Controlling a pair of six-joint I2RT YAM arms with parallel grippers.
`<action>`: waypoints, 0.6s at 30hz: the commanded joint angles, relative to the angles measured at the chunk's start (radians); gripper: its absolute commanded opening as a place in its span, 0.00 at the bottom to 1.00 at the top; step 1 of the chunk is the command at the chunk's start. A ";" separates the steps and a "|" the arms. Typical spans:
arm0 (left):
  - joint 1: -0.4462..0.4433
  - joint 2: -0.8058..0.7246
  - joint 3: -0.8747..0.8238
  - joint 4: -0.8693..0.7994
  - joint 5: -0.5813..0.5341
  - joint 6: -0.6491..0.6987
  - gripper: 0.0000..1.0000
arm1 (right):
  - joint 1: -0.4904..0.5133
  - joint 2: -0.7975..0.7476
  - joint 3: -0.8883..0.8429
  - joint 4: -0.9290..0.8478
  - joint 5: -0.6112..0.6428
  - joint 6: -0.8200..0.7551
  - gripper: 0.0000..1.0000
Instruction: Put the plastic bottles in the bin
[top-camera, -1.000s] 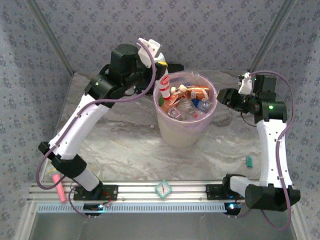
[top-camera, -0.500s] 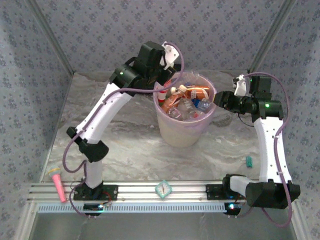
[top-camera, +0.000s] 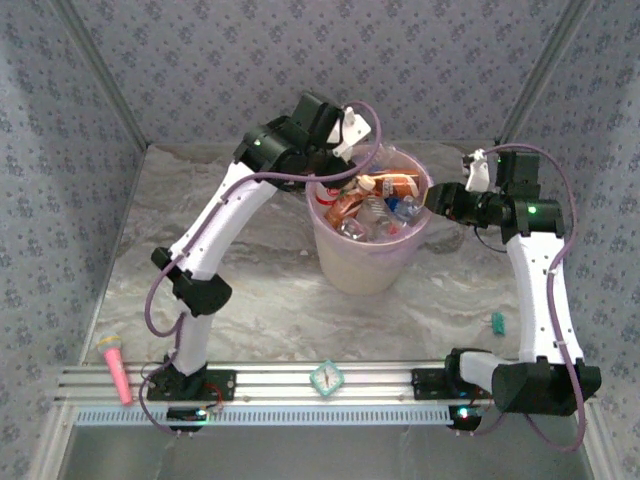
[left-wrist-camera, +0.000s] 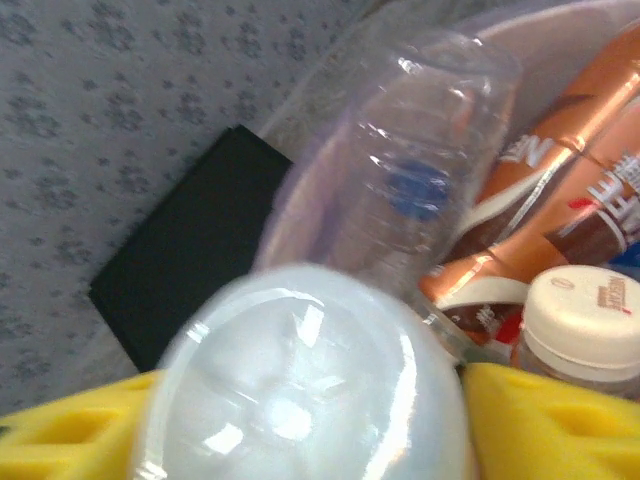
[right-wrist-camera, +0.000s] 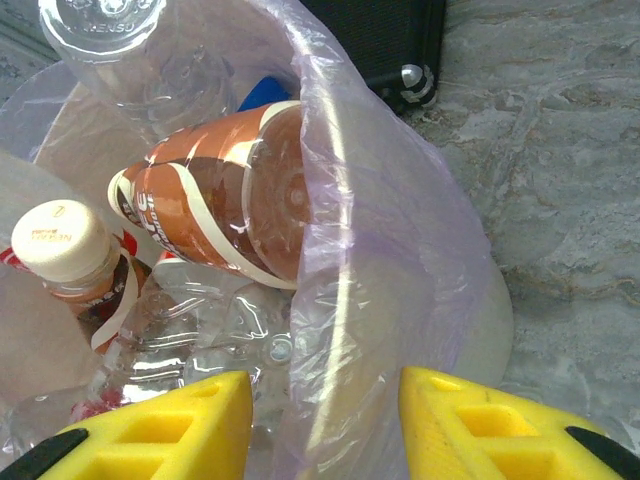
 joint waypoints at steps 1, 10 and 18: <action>-0.002 -0.005 -0.006 -0.027 0.070 0.005 0.93 | 0.011 0.004 -0.006 0.006 -0.007 -0.008 0.44; 0.040 -0.200 -0.089 0.226 0.169 -0.146 1.00 | 0.004 0.001 0.026 0.000 0.016 -0.001 0.55; 0.161 -0.336 -0.374 0.477 0.232 -0.345 0.61 | -0.013 -0.022 0.013 -0.003 0.038 -0.002 0.58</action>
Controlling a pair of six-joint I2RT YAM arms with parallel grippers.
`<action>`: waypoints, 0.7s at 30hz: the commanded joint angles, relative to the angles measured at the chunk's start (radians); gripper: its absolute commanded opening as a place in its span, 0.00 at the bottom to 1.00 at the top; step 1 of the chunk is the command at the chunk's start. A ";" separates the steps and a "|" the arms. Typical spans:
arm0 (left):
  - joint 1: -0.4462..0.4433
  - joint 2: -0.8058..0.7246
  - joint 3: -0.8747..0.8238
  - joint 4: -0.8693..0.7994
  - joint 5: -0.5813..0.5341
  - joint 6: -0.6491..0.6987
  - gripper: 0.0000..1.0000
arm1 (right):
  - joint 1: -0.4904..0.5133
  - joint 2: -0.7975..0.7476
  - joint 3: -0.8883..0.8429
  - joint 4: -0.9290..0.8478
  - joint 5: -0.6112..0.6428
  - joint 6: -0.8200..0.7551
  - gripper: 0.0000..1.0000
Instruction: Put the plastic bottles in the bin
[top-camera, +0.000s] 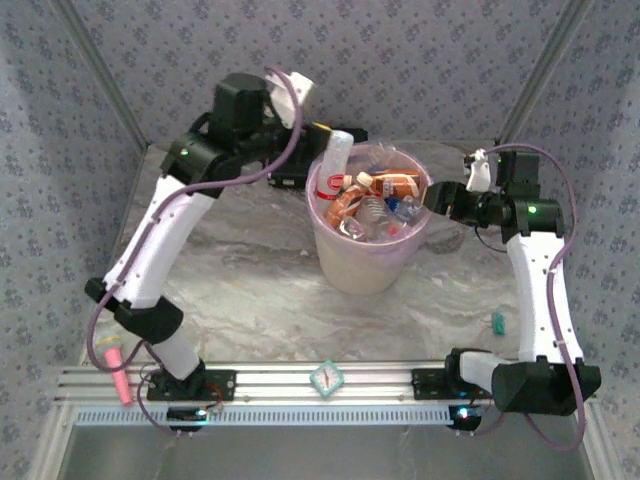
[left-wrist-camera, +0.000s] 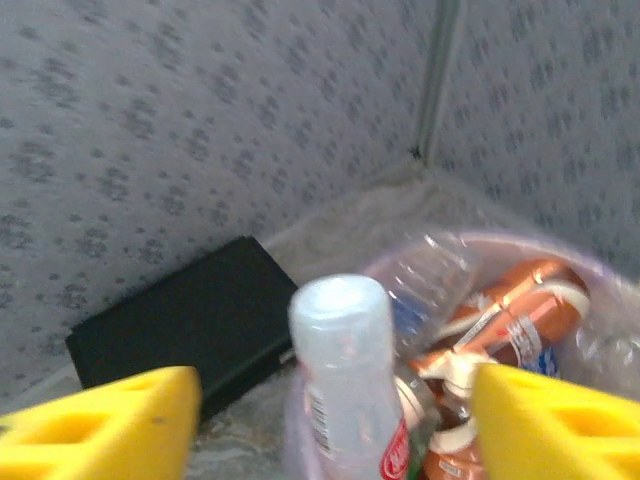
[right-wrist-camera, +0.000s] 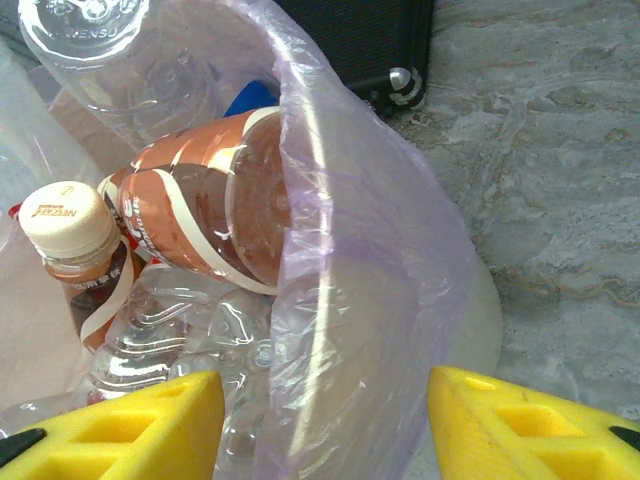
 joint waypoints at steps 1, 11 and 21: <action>0.017 0.032 -0.021 0.116 0.033 -0.095 0.56 | -0.005 -0.028 0.007 -0.001 0.014 0.001 0.58; 0.012 0.274 0.219 0.010 -0.059 -0.116 0.39 | -0.008 -0.058 0.001 -0.022 0.039 0.001 0.59; -0.074 0.325 0.146 0.009 -0.119 -0.094 0.35 | -0.011 -0.065 -0.038 0.001 0.071 0.027 0.59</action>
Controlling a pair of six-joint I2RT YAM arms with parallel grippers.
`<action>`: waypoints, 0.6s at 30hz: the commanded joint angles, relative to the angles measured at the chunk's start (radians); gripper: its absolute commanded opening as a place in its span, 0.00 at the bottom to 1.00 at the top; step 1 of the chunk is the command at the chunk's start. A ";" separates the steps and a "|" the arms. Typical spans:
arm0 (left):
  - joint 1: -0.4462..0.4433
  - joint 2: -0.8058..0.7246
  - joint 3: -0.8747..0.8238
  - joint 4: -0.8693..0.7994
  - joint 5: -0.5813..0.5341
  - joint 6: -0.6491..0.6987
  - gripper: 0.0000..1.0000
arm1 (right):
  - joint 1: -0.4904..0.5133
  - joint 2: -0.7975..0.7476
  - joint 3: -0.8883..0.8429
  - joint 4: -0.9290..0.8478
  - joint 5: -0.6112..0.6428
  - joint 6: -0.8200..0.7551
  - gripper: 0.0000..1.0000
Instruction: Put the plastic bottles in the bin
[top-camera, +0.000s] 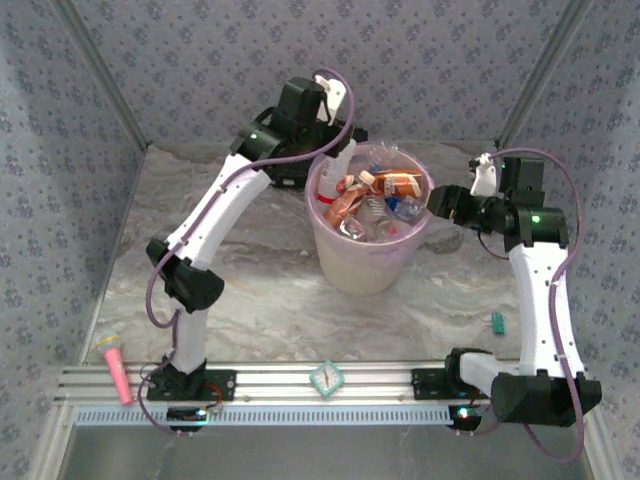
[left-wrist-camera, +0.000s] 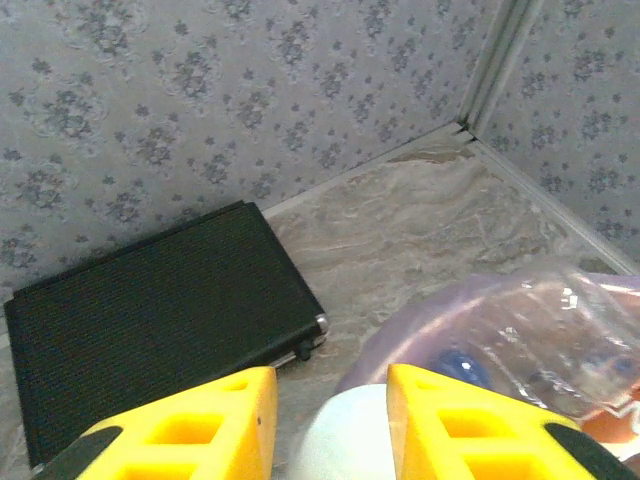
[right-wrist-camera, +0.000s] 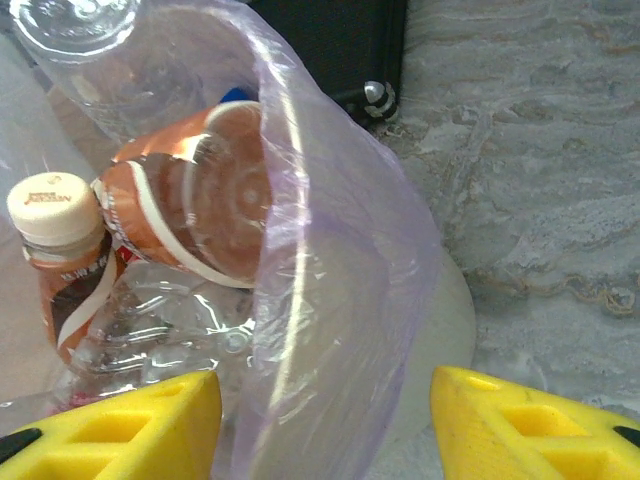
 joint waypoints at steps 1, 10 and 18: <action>-0.037 -0.012 -0.050 -0.003 -0.021 0.003 0.35 | 0.001 -0.011 -0.010 0.009 0.020 0.027 0.59; -0.068 0.001 -0.136 0.034 -0.012 -0.046 0.35 | 0.053 0.014 -0.054 0.083 0.019 0.066 0.54; -0.053 -0.072 -0.201 0.075 -0.019 -0.062 0.38 | 0.075 0.034 -0.021 0.078 -0.034 0.050 0.52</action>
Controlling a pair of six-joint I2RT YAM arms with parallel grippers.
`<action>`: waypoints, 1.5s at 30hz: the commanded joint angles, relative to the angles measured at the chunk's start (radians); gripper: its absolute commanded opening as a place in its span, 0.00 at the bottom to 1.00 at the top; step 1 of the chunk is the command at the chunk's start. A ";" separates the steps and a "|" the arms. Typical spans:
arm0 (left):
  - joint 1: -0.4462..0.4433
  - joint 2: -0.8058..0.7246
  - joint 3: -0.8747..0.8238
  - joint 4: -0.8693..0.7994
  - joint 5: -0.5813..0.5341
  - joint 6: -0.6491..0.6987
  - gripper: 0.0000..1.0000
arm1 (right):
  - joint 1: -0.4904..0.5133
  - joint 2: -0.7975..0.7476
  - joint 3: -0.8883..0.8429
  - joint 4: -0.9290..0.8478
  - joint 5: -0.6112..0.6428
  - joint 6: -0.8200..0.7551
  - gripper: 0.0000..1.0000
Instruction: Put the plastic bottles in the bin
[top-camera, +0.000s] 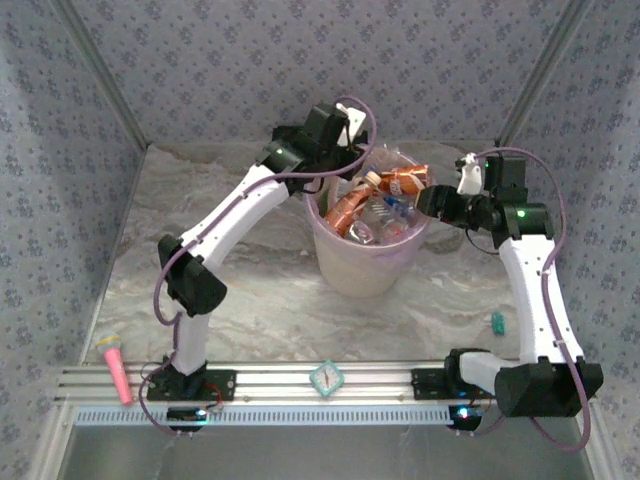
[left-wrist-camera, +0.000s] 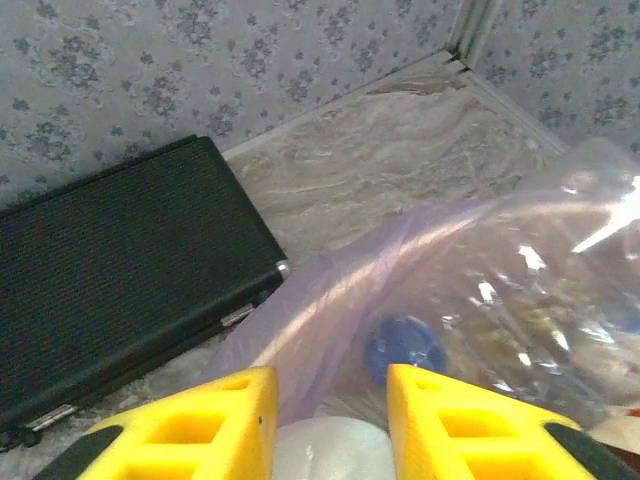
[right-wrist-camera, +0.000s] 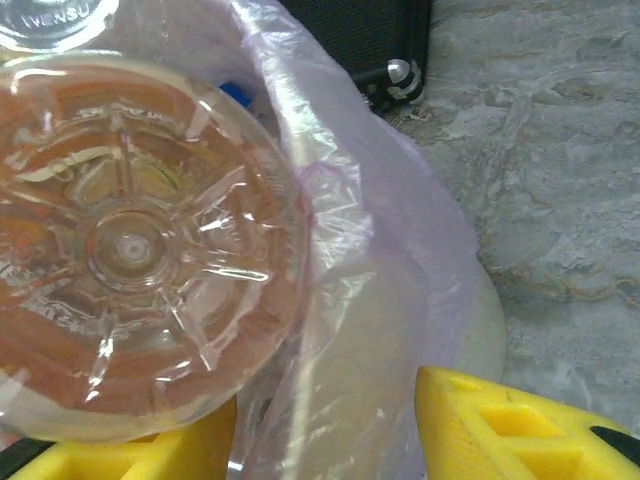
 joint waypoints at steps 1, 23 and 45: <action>0.011 -0.070 0.003 -0.013 0.003 -0.022 0.41 | 0.002 -0.011 0.039 -0.018 -0.019 -0.007 0.52; 0.192 -0.581 -0.513 0.156 0.133 -0.200 0.75 | 0.072 0.130 0.307 0.000 0.084 -0.005 0.35; 0.276 -0.725 -0.761 0.146 0.112 -0.232 0.95 | -0.073 0.058 0.268 -0.071 0.062 -0.017 0.57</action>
